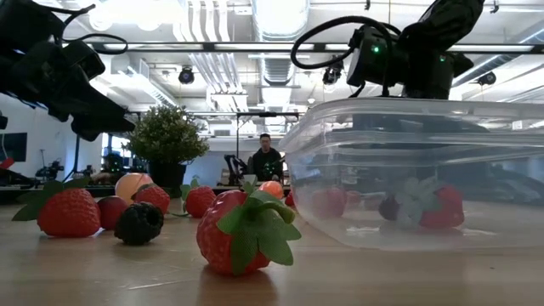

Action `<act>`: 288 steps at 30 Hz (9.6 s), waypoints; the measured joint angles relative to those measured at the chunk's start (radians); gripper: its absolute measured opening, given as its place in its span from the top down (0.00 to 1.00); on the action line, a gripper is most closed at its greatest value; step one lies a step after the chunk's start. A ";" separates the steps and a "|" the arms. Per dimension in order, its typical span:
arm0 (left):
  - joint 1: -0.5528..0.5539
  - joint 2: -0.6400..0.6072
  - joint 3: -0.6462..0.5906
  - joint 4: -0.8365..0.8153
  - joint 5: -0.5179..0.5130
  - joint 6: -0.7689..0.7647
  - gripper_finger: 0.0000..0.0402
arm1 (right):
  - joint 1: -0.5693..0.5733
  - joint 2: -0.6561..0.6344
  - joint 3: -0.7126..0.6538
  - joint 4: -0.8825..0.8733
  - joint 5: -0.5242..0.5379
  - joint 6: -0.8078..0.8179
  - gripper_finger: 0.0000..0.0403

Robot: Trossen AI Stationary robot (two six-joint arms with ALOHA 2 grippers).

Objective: Pick and placing Produce into tupperware
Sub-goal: Put the red cherry into the transparent container, then put the pink peach into the transparent container

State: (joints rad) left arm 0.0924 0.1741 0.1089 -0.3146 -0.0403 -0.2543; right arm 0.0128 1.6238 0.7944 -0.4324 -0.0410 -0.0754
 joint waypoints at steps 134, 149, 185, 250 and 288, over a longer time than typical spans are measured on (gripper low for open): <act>0.000 0.001 0.000 0.000 0.000 0.000 0.46 | -0.035 0.079 0.267 -0.175 0.090 0.607 0.44; 0.000 0.002 0.000 0.000 0.000 0.000 0.46 | -0.035 0.079 0.214 -0.191 0.060 0.482 0.44; 0.000 0.000 0.000 0.000 0.000 0.000 0.46 | -0.035 0.111 0.144 -0.059 0.061 0.486 0.57; 0.000 -0.001 0.000 0.000 0.009 0.007 0.46 | 0.295 0.080 0.462 -0.425 0.035 0.783 0.56; 0.000 -0.005 0.000 0.000 0.009 0.004 0.46 | -0.102 0.059 0.241 -0.158 0.094 0.004 0.44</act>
State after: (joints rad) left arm 0.0921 0.1696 0.1089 -0.3149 -0.0314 -0.2504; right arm -0.0890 1.6827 1.0352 -0.5909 0.0528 -0.0713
